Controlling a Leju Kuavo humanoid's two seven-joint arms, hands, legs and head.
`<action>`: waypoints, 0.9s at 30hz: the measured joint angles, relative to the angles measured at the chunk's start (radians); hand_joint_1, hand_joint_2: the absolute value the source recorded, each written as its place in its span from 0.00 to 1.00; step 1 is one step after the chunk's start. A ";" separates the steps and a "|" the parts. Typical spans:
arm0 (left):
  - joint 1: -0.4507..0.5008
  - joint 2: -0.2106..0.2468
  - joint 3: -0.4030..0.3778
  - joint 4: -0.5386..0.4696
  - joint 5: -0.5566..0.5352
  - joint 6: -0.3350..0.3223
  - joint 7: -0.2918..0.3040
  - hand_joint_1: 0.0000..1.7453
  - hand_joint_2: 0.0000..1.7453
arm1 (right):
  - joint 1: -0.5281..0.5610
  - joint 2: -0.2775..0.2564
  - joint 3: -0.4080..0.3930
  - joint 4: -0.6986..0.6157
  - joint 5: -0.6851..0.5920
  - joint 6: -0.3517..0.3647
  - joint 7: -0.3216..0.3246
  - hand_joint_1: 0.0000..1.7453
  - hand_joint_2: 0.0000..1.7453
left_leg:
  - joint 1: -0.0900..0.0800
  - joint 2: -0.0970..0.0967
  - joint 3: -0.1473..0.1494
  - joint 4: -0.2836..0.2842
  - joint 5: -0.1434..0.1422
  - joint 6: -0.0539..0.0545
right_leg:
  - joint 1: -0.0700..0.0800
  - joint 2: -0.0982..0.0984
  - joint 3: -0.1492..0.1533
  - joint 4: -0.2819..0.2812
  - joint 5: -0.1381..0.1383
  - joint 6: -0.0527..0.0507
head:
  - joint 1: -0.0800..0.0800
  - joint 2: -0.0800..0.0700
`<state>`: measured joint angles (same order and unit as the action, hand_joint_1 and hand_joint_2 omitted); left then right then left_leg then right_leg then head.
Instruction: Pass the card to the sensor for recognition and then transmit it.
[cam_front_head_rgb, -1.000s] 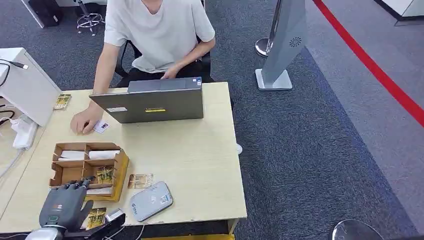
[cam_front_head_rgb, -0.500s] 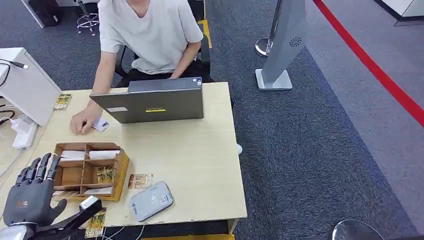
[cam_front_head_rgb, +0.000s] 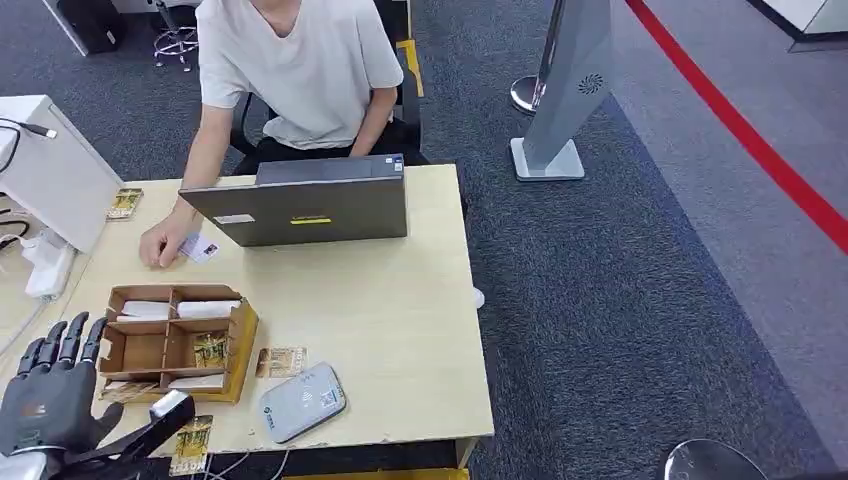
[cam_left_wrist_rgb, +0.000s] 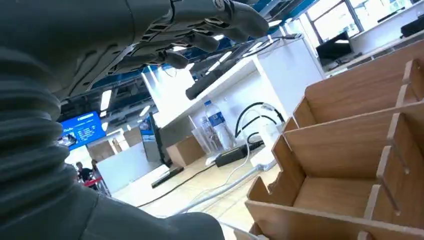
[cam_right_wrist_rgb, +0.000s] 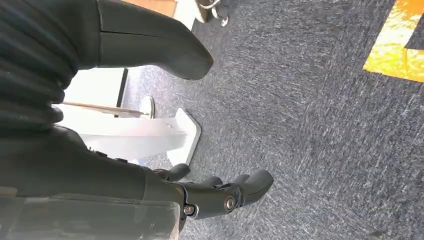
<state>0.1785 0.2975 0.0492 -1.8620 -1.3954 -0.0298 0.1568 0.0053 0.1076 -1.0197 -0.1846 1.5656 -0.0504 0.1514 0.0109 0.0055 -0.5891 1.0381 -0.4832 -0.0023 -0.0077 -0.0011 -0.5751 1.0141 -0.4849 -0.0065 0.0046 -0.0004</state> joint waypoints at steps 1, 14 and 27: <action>0.000 -0.002 0.003 0.001 0.000 0.000 0.000 0.00 1.00 | 0.000 0.000 0.000 0.000 0.000 0.000 0.000 0.00 1.00 | 0.000 0.000 0.000 0.000 0.000 0.000 | 0.000 0.000 0.000 0.000 0.000 0.000 | 0.000 0.000; 0.000 -0.018 0.010 0.012 -0.006 -0.011 -0.003 0.00 1.00 | 0.000 0.000 0.000 0.000 0.001 0.000 -0.001 0.00 1.00 | 0.000 0.000 0.000 0.000 0.000 0.000 | 0.000 0.000 0.000 0.000 0.000 0.000 | 0.000 0.000; -0.001 -0.044 0.010 0.072 -0.025 -0.039 -0.015 0.00 1.00 | -0.001 0.000 0.000 0.000 0.002 0.000 -0.010 0.00 1.00 | 0.000 0.000 0.000 0.000 0.000 0.000 | 0.000 0.000 0.000 0.000 0.000 0.000 | 0.000 0.000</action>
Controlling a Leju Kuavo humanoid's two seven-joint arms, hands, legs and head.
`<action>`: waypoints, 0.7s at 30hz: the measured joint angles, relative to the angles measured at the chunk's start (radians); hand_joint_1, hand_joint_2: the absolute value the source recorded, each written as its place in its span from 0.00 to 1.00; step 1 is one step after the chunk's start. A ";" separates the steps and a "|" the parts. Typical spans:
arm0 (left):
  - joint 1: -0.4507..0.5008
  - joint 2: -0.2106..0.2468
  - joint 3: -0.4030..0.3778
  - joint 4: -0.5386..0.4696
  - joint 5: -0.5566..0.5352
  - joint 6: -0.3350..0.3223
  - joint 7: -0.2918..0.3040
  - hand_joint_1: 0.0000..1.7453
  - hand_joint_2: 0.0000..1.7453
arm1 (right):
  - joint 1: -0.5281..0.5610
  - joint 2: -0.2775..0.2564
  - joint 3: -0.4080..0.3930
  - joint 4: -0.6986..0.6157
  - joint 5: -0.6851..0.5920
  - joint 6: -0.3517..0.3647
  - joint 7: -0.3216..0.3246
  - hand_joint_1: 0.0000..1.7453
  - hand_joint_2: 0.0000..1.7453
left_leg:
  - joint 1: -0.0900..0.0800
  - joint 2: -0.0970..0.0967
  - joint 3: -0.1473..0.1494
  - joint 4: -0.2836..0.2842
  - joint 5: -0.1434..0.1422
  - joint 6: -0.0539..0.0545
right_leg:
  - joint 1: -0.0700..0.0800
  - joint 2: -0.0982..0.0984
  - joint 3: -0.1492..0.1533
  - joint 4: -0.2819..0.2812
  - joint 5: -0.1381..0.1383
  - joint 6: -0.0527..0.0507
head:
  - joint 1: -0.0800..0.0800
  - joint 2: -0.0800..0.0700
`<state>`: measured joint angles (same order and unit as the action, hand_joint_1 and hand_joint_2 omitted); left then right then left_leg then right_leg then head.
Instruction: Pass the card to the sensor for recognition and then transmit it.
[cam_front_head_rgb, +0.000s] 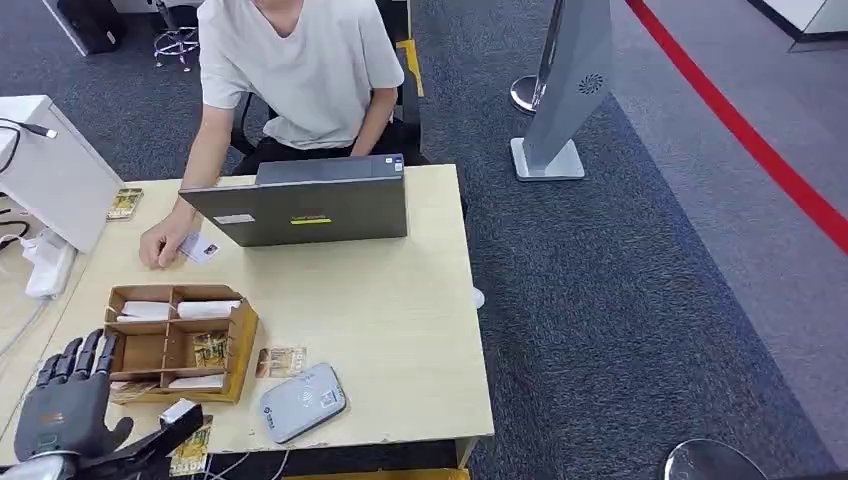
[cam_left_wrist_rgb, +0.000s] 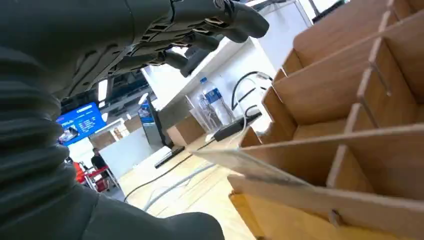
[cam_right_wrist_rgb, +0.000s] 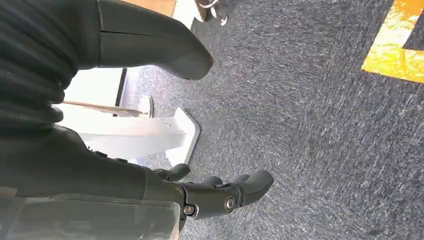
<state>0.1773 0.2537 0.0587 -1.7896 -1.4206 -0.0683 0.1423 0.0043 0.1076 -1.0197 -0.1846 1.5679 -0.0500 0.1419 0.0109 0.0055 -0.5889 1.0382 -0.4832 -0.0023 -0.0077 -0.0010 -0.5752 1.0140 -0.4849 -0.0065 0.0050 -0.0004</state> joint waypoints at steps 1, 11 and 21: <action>-0.002 -0.003 0.000 0.008 -0.003 -0.003 0.000 0.00 1.00 | 0.000 0.000 0.000 0.000 0.000 0.001 -0.001 0.00 1.00 | 0.000 0.000 0.000 0.000 0.000 0.000 | 0.000 0.000 0.000 0.000 0.000 0.000 | 0.000 0.000; -0.025 -0.026 -0.013 0.082 -0.014 -0.004 0.000 0.00 1.00 | -0.003 0.000 0.000 0.000 0.000 0.005 -0.004 0.00 1.00 | 0.000 0.000 0.000 0.000 0.000 0.000 | 0.000 0.000 0.000 0.000 0.000 0.000 | 0.000 0.000; -0.032 -0.032 -0.033 0.130 -0.015 -0.006 0.000 0.00 1.00 | -0.003 0.000 0.001 0.000 0.000 0.010 -0.008 0.00 1.00 | 0.000 0.000 0.000 0.000 0.000 0.000 | 0.000 0.000 0.000 0.000 0.000 0.000 | 0.000 0.000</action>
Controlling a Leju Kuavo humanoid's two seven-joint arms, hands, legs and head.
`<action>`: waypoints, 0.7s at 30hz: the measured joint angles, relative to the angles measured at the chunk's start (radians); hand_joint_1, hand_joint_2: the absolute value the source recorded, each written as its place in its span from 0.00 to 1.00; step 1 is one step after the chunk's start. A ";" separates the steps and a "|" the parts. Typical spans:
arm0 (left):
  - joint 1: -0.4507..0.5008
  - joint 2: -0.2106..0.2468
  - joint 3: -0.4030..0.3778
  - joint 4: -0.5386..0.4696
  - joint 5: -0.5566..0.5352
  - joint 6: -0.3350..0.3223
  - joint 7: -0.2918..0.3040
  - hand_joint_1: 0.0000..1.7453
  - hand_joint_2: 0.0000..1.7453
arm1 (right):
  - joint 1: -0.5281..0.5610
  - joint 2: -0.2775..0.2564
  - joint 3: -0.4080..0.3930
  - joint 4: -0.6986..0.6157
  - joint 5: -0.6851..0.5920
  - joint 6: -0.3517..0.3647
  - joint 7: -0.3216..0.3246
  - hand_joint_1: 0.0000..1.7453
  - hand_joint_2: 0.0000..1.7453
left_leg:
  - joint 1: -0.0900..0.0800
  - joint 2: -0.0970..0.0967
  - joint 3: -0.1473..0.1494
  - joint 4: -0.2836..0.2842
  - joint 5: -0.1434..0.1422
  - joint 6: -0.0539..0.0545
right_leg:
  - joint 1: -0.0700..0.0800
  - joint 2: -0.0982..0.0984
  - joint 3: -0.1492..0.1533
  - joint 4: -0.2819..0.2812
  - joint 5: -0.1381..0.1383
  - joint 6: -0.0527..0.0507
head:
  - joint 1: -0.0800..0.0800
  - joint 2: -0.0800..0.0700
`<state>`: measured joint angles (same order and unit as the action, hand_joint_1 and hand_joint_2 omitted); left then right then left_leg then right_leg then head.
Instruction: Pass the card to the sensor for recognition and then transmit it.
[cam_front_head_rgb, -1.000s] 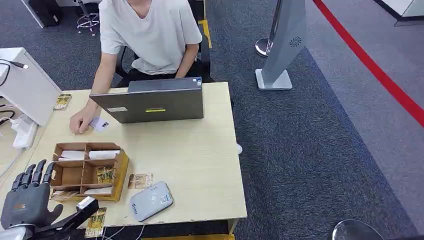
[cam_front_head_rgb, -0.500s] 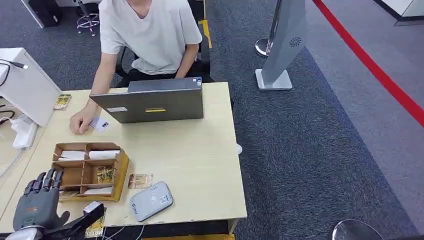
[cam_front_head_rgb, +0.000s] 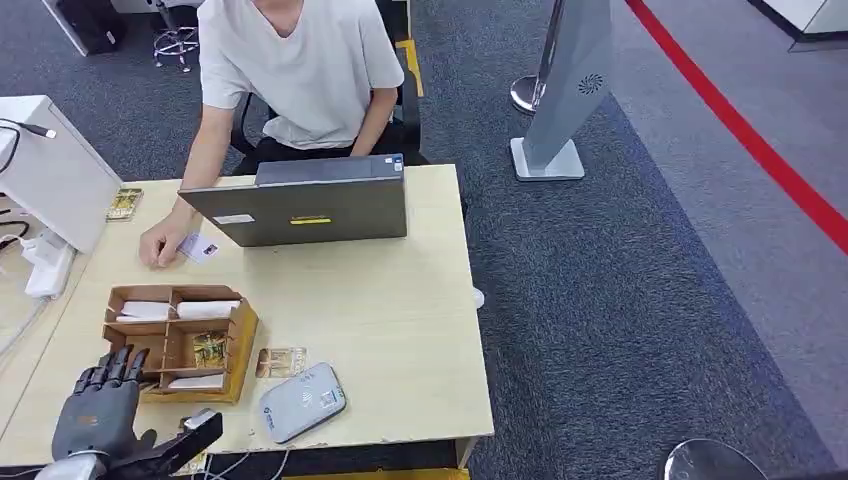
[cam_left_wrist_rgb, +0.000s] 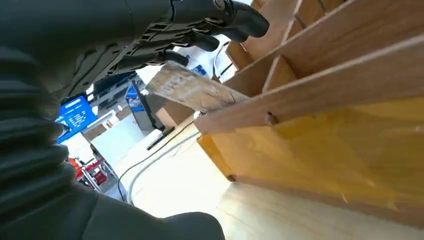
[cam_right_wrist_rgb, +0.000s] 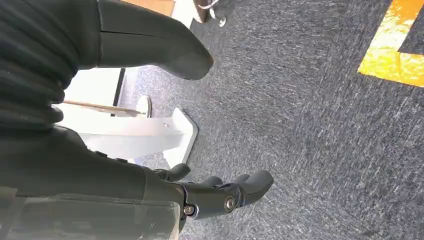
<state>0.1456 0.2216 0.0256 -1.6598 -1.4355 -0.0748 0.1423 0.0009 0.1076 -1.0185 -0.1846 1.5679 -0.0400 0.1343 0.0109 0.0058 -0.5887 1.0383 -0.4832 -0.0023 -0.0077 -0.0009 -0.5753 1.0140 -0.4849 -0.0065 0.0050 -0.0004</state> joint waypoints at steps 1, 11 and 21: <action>-0.001 0.000 0.000 0.004 0.000 0.000 0.000 0.29 1.00 | 0.000 0.000 0.000 0.000 0.000 0.000 0.000 0.00 1.00 | 0.000 0.000 0.000 0.000 0.000 0.000 | 0.000 0.000 0.000 0.000 0.000 0.000 | 0.000 0.000; -0.015 -0.002 -0.013 0.024 0.017 0.003 -0.013 1.00 1.00 | 0.000 0.000 0.011 0.000 0.000 -0.001 -0.001 0.00 1.00 | 0.000 0.000 0.000 0.000 0.000 0.000 | 0.000 0.000 0.000 0.000 0.000 0.000 | 0.000 0.000; -0.025 -0.002 -0.017 0.036 0.019 0.003 -0.017 1.00 1.00 | 0.000 0.000 0.025 -0.001 0.000 -0.002 -0.001 0.00 1.00 | 0.000 0.000 0.001 0.000 0.000 0.000 | 0.000 0.000 0.001 0.000 0.000 0.000 | 0.000 0.000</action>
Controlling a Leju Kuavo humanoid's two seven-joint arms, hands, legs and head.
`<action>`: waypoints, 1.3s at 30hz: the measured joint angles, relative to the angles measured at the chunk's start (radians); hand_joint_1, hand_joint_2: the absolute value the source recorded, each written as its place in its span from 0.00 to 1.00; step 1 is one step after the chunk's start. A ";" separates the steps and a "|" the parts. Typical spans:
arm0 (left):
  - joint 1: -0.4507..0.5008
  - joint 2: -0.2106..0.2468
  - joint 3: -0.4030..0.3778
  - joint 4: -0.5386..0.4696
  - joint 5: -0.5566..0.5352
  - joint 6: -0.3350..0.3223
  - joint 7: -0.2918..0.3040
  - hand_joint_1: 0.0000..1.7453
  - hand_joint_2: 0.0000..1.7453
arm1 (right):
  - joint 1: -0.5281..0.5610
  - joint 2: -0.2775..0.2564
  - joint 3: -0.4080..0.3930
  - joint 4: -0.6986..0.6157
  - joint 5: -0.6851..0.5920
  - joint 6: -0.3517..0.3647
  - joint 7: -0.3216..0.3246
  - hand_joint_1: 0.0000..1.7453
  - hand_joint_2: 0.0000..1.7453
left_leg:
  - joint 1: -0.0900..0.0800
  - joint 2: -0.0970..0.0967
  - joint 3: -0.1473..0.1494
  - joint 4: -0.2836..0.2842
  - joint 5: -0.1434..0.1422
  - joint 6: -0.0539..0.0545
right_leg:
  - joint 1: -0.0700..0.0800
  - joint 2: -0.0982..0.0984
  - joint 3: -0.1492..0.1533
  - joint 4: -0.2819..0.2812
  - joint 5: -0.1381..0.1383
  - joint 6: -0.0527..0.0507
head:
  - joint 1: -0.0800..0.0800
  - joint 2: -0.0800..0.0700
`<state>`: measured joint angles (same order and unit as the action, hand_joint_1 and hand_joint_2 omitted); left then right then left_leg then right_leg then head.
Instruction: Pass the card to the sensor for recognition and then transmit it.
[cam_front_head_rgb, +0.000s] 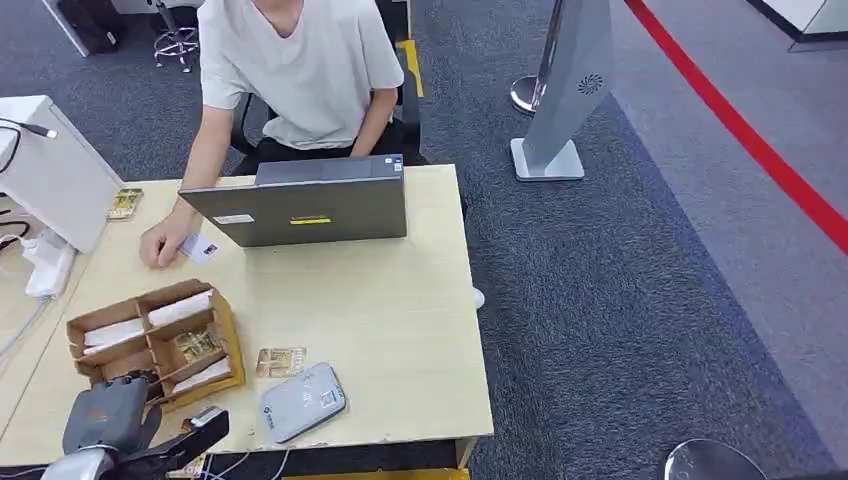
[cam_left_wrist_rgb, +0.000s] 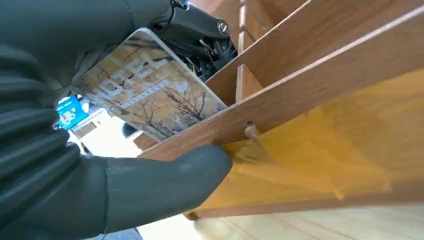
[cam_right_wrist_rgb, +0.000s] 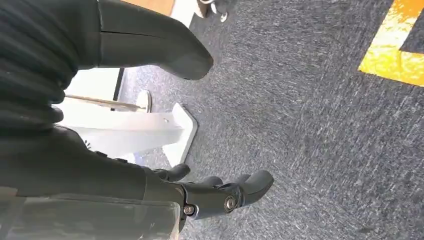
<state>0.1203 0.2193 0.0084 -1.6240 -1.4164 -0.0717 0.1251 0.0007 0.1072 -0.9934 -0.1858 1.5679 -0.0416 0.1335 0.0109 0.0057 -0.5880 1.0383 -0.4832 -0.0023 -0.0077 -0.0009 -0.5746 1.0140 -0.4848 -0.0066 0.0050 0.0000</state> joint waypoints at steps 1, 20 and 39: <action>-0.001 0.000 0.000 0.001 0.000 0.000 0.000 1.00 1.00 | 0.000 0.000 0.000 0.000 0.000 0.000 0.000 0.00 1.00 | 0.000 0.000 0.000 0.000 0.000 0.000 | 0.000 0.000 0.000 0.000 0.000 0.000 | 0.000 0.000; -0.003 -0.001 0.000 0.003 0.000 0.000 -0.002 1.00 1.00 | 0.000 0.000 0.000 0.000 0.000 -0.001 0.003 0.00 1.00 | 0.000 0.000 0.001 0.000 0.000 0.000 | 0.000 0.000 0.001 0.000 0.000 0.000 | 0.000 0.000; 0.008 -0.004 -0.027 -0.075 -0.054 0.206 -0.056 0.00 1.00 | 0.001 0.000 0.000 0.000 0.000 -0.010 0.006 0.00 1.00 | 0.000 0.000 0.001 0.000 0.000 0.000 | 0.000 0.000 0.001 0.000 0.000 0.000 | 0.000 0.000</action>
<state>0.1285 0.2155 -0.0187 -1.6990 -1.4706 0.1347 0.0687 0.0018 0.1076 -0.9934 -0.1858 1.5679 -0.0519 0.1392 0.0109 0.0057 -0.5870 1.0383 -0.4832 -0.0023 -0.0077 -0.0009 -0.5735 1.0140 -0.4849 -0.0065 0.0050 0.0000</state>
